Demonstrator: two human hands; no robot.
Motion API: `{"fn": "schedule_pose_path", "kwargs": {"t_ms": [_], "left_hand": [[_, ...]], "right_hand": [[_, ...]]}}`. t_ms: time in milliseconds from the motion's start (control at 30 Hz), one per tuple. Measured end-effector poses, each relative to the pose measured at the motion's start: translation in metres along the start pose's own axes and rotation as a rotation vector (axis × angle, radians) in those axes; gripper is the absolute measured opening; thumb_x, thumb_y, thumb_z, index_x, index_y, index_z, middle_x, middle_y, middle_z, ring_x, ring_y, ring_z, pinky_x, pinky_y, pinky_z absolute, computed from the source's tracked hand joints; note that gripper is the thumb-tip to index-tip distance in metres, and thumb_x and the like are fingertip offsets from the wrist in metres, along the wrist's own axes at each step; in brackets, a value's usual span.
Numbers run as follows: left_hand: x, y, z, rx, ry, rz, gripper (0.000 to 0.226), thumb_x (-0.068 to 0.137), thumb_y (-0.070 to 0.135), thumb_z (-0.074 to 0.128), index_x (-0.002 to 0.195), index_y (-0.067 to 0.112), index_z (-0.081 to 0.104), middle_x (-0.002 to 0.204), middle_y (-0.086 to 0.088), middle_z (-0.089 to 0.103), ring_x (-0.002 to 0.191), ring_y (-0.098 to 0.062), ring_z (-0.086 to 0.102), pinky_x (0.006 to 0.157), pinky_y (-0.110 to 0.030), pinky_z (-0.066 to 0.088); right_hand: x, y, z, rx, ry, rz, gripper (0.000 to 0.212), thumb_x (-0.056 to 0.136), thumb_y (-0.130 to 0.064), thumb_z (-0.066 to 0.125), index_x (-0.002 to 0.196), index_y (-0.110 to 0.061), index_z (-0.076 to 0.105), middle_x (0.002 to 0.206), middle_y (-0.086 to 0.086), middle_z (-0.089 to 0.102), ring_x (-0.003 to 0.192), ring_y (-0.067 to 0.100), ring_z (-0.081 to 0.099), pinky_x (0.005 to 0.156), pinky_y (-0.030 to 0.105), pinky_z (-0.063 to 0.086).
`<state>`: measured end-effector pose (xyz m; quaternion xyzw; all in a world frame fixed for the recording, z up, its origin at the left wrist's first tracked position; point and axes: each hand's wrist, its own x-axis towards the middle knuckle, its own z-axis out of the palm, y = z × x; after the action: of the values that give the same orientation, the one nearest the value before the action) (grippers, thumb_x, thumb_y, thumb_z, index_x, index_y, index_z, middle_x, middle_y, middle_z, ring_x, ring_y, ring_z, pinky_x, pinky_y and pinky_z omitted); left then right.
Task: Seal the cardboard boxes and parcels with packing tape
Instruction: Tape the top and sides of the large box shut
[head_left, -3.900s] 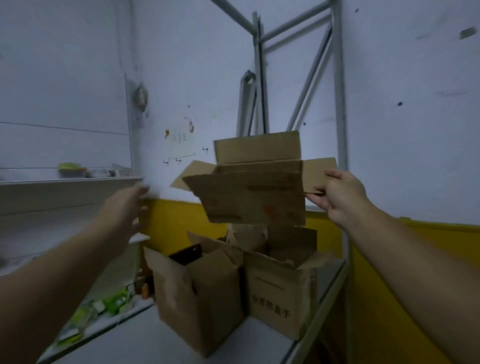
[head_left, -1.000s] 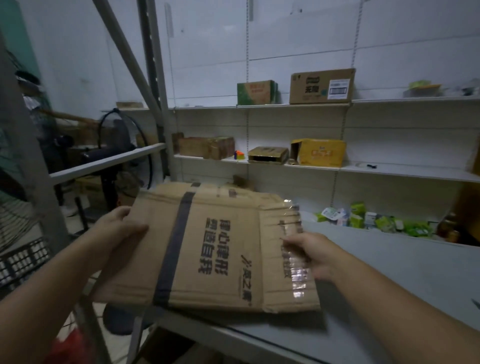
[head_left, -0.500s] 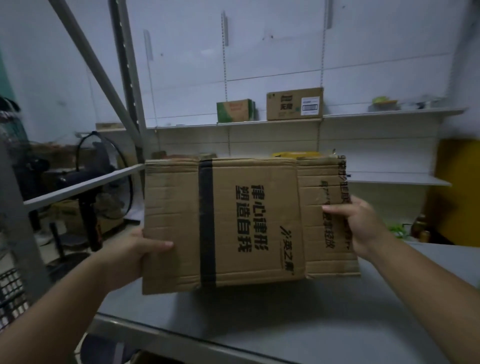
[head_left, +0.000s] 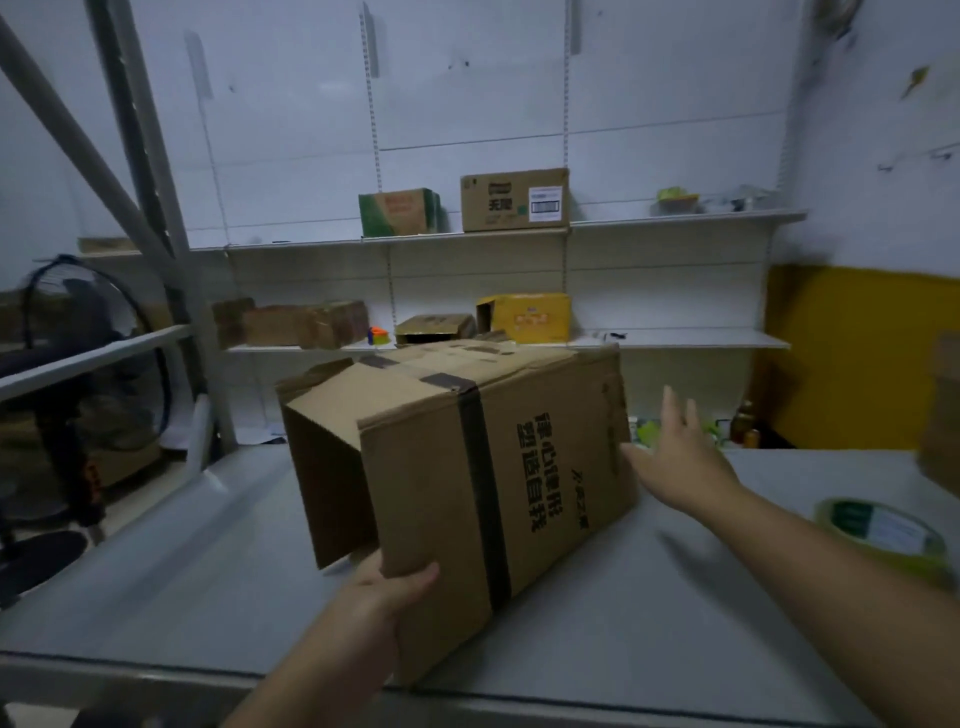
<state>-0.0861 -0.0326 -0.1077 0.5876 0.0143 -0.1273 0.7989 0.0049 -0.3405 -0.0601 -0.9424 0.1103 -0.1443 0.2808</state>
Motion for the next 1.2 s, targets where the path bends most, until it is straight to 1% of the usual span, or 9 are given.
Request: {"fn": "schedule_pose_path", "kwargs": {"t_ms": [200, 300, 433, 633, 733, 800, 900, 1067, 1200], "left_hand": [[-0.004, -0.024, 0.088, 0.310, -0.161, 0.136, 0.053, 0.081, -0.010, 0.055, 0.107, 0.036, 0.059, 0.108, 0.002, 0.070, 0.107, -0.015, 0.062, 0.082, -0.030, 0.053], [-0.006, -0.039, 0.128, 0.523, -0.199, 0.273, 0.064, 0.070, 0.008, 0.049, 0.118, 0.051, 0.048, 0.128, 0.009, 0.059, 0.123, -0.006, 0.051, 0.107, -0.035, 0.041], [-0.017, -0.022, 0.140, 0.814, -0.320, 0.373, 0.063, 0.084, 0.028, 0.064, 0.130, 0.054, 0.030, 0.122, 0.031, 0.052, 0.112, 0.019, 0.046, 0.101, -0.012, 0.039], [-0.033, 0.043, 0.107, 0.982, 0.160, 1.436, 0.021, 0.087, 0.022, 0.051, 0.099, 0.016, 0.066, 0.098, 0.008, 0.065, 0.097, -0.002, 0.059, 0.085, -0.013, 0.046], [-0.007, 0.051, 0.102, 1.497, 0.317, 1.242, 0.052, 0.086, 0.051, 0.042, 0.126, 0.021, 0.055, 0.136, 0.000, 0.048, 0.133, -0.020, 0.035, 0.111, -0.039, 0.027], [0.011, 0.038, 0.099, 1.863, 0.242, 0.858, 0.082, 0.082, 0.072, 0.035, 0.149, 0.031, 0.011, 0.159, 0.000, -0.004, 0.145, -0.026, -0.012, 0.115, -0.054, 0.005], [0.031, 0.008, 0.092, 2.010, 0.017, 0.565, 0.108, 0.069, 0.086, 0.038, 0.140, 0.039, -0.029, 0.139, 0.002, -0.052, 0.126, -0.030, -0.049, 0.109, -0.062, -0.014], [0.032, -0.012, 0.080, 1.861, -0.339, 0.302, 0.102, 0.072, 0.073, 0.057, 0.138, 0.055, -0.019, 0.129, 0.017, -0.055, 0.124, -0.023, -0.049, 0.101, -0.049, -0.025], [0.031, -0.019, 0.074, 1.753, -0.028, 0.949, 0.061, 0.087, 0.046, 0.053, 0.141, 0.042, 0.027, 0.153, 0.006, 0.023, 0.142, -0.021, 0.009, 0.111, -0.054, 0.026]], "right_hand": [[-0.074, -0.027, -0.023, 0.419, -0.077, -0.592, 0.099, 0.054, -0.091, 0.050, 0.135, -0.069, -0.003, 0.153, -0.025, -0.025, 0.148, 0.021, -0.003, 0.113, 0.053, 0.022], [-0.094, -0.020, -0.032, 0.321, -0.045, -0.807, 0.109, 0.052, -0.082, 0.063, 0.138, -0.066, -0.003, 0.149, -0.027, -0.031, 0.146, 0.009, -0.014, 0.111, 0.038, 0.016], [-0.094, -0.006, -0.048, 0.275, -0.056, -0.752, 0.088, 0.062, -0.064, 0.063, 0.135, -0.066, 0.013, 0.153, -0.034, -0.008, 0.142, -0.007, 0.003, 0.110, 0.034, 0.022], [-0.094, 0.005, -0.047, 0.481, 0.061, -0.616, 0.057, 0.085, -0.032, 0.044, 0.139, -0.047, 0.032, 0.125, 0.001, 0.061, 0.109, 0.015, 0.058, 0.090, 0.038, 0.053], [-0.087, 0.005, -0.044, 0.577, 0.236, -0.496, 0.016, 0.096, -0.032, 0.046, 0.093, -0.029, 0.060, 0.082, 0.012, 0.067, 0.069, 0.018, 0.062, 0.062, 0.021, 0.049], [-0.081, 0.003, -0.045, 0.642, 0.271, -0.401, 0.022, 0.099, -0.026, 0.046, 0.079, -0.027, 0.054, 0.079, 0.006, 0.063, 0.062, 0.002, 0.056, 0.056, 0.009, 0.042], [-0.076, 0.000, -0.048, 0.720, 0.275, -0.347, 0.022, 0.099, -0.023, 0.045, 0.078, -0.027, 0.051, 0.076, -0.008, 0.058, 0.061, -0.014, 0.055, 0.052, 0.001, 0.037], [-0.079, 0.005, -0.049, 0.750, 0.278, -0.351, 0.021, 0.099, -0.022, 0.045, 0.080, -0.029, 0.051, 0.084, -0.001, 0.063, 0.065, -0.010, 0.055, 0.063, 0.012, 0.042], [-0.083, 0.011, -0.047, 0.721, 0.280, -0.333, 0.020, 0.098, -0.022, 0.046, 0.079, -0.027, 0.049, 0.096, 0.018, 0.064, 0.068, -0.007, 0.056, 0.061, 0.007, 0.042]]}}
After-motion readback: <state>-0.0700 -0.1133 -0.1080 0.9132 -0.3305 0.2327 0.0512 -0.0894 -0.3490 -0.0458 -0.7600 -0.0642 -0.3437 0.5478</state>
